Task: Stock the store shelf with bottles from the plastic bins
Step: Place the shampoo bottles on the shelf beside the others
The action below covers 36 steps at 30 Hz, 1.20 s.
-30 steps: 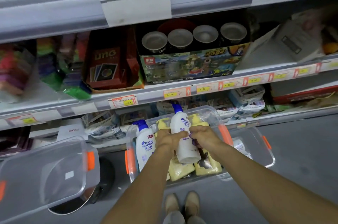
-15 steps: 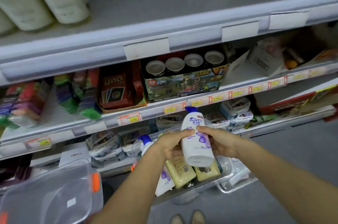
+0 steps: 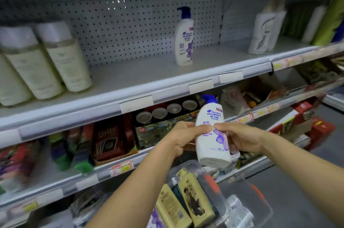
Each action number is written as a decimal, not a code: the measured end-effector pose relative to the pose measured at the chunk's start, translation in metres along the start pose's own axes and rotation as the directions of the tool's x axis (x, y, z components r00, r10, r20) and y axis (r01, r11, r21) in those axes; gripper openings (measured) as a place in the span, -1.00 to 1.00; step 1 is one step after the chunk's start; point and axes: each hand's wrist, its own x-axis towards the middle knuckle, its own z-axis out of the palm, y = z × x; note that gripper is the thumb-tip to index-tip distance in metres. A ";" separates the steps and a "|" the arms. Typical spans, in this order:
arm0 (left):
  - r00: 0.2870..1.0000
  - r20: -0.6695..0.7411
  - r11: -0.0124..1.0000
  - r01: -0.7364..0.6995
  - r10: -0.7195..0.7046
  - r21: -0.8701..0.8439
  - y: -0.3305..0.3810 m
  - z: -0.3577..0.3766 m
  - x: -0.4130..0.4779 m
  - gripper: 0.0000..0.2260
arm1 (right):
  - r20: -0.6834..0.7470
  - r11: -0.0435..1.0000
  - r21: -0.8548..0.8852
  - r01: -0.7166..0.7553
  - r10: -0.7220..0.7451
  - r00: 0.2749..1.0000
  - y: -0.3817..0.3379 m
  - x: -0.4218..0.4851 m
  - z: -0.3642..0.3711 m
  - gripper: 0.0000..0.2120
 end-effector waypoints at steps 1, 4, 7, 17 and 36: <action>1.000 -0.003 1.000 -0.030 0.030 -0.005 0.010 0.004 0.001 -0.76 | -0.026 0.999 -0.002 0.041 -0.041 0.999 -0.006 -0.001 -0.003 -0.14; 0.996 -0.020 0.994 -0.093 0.092 -0.057 0.039 0.012 0.004 -0.67 | -0.116 0.987 0.038 0.157 -0.152 0.982 -0.026 0.001 -0.012 -0.31; 0.985 -0.046 0.983 -0.171 0.168 -0.065 0.065 0.017 0.013 -0.79 | -0.119 0.967 0.053 0.248 -0.241 0.963 -0.050 0.006 -0.022 -0.46; 0.887 -0.224 0.910 -0.415 0.404 -0.003 0.148 0.035 0.064 -0.69 | -0.024 0.899 -0.018 0.438 -0.438 0.898 -0.140 0.051 -0.085 -0.28; 0.696 -0.465 0.816 -0.568 0.547 0.108 0.187 0.029 0.179 -0.47 | 0.125 0.750 -0.194 0.632 -0.620 0.774 -0.205 0.162 -0.144 -0.45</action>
